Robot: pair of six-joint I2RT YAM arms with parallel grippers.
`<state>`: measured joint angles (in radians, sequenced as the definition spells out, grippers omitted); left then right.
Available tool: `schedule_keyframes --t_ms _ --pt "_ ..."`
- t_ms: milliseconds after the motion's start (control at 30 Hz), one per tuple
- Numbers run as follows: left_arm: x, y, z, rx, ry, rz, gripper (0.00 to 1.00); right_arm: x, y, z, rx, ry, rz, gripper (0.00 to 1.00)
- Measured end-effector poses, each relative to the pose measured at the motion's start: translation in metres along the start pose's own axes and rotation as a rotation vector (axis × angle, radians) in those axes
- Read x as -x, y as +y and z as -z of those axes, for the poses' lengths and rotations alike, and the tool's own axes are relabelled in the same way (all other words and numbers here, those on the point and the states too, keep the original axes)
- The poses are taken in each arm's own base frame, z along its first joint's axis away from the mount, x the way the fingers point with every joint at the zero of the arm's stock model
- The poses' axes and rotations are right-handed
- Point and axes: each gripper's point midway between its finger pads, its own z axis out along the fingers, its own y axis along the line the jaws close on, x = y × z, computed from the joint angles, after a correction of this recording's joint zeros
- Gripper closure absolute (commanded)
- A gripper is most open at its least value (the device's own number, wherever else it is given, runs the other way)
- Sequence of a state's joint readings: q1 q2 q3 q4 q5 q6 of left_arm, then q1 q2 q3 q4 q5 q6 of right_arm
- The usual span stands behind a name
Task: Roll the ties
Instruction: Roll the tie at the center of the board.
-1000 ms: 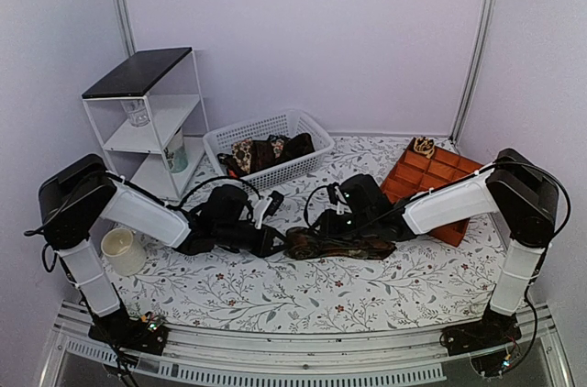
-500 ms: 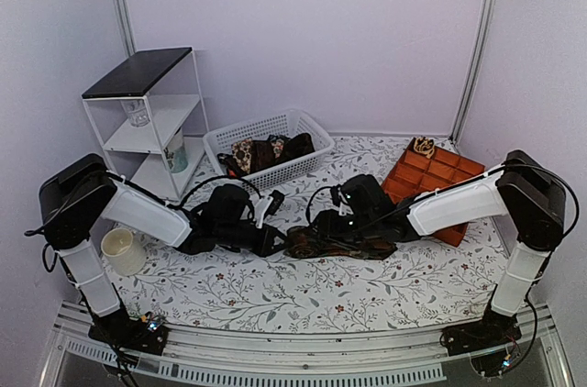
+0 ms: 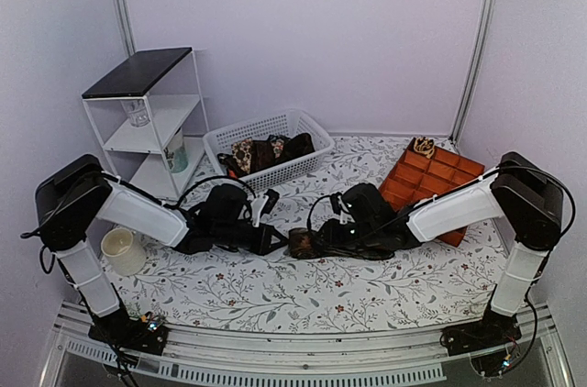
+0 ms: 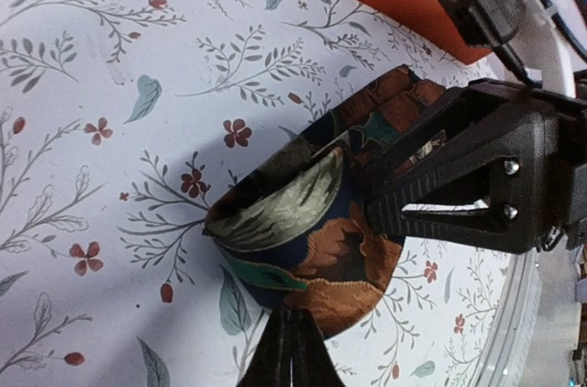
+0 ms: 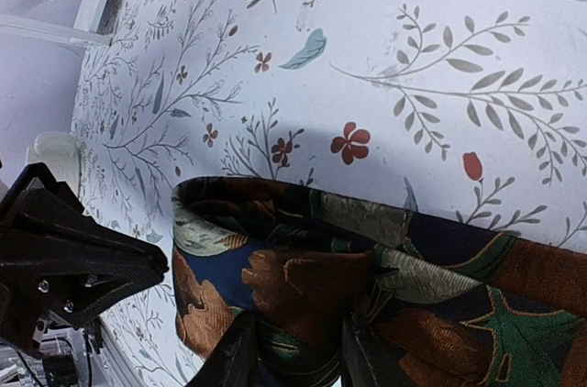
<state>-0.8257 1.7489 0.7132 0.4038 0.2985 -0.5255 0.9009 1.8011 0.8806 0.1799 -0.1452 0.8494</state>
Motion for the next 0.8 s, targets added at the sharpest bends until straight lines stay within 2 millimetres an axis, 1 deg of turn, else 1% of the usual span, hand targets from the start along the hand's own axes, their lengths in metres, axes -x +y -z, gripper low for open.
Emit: schedule_keyframes --t_ms 100,233,500,667,800 --pt "0.001 0.007 0.004 0.021 -0.010 0.023 1.00 0.001 -0.003 -0.001 0.005 -0.009 0.013 0.71" --pt "0.000 0.014 0.003 0.038 -0.007 0.043 1.00 0.002 -0.004 -0.001 0.023 -0.017 0.020 0.72" --pt "-0.017 0.026 -0.018 0.041 0.055 0.074 1.00 0.002 -0.008 0.000 0.050 -0.024 0.007 0.74" --pt "-0.012 0.019 -0.025 -0.006 0.049 0.084 1.00 0.001 -0.010 0.001 0.062 -0.024 0.000 0.75" --pt "-0.008 0.014 -0.027 -0.042 0.039 0.092 1.00 0.002 -0.015 0.001 0.068 -0.023 -0.008 0.74"
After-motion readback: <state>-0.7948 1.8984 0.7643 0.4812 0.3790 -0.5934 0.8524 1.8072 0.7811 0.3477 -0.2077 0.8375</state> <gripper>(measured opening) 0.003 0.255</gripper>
